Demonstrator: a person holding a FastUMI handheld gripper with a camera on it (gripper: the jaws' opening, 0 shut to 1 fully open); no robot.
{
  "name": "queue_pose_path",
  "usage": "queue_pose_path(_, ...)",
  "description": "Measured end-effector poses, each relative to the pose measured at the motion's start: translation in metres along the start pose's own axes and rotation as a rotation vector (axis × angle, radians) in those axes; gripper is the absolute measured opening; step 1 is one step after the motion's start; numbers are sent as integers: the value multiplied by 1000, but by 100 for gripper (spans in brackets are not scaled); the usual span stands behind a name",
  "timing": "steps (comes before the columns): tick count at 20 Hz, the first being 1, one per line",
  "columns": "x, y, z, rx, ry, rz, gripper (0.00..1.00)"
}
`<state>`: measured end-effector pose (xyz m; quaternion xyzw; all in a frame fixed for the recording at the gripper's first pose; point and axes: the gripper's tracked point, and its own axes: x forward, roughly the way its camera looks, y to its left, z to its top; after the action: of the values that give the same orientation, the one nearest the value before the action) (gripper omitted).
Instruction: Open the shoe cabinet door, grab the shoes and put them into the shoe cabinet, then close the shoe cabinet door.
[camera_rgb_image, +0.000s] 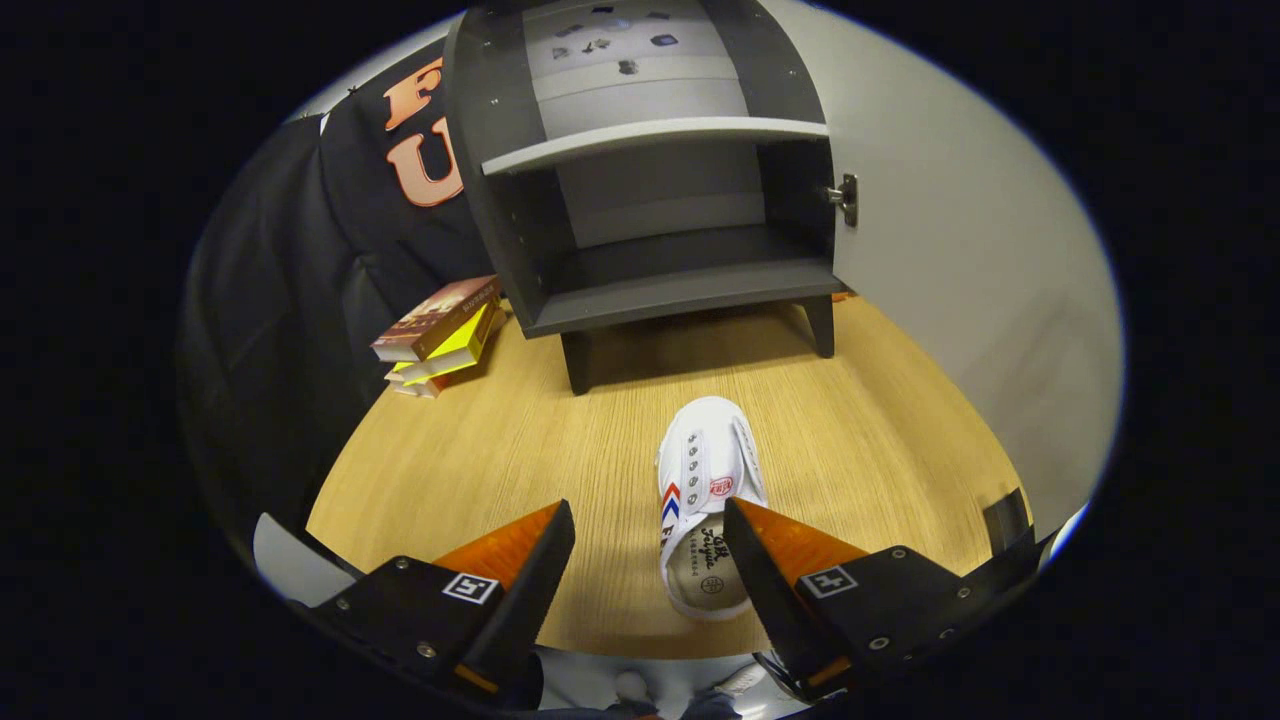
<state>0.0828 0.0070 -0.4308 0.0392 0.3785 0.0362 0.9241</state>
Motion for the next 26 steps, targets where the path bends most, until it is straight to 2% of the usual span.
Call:
queue_pose_path(9, 37, -5, -35, -3, 109, -2, 93)
queue_pose_path(13, 46, -7, -43, 13, 137, 0, 82)
queue_pose_path(15, 50, -9, -45, 12, 143, -7, 68)
queue_pose_path(18, 49, -17, -44, 21, 142, -30, 25)
queue_pose_path(20, 49, -16, -44, 35, 142, -28, 10)
queue_pose_path(22, 48, -15, -43, 26, 146, -33, 2)
queue_pose_path(26, 47, -16, -43, 0, 152, -49, 0)
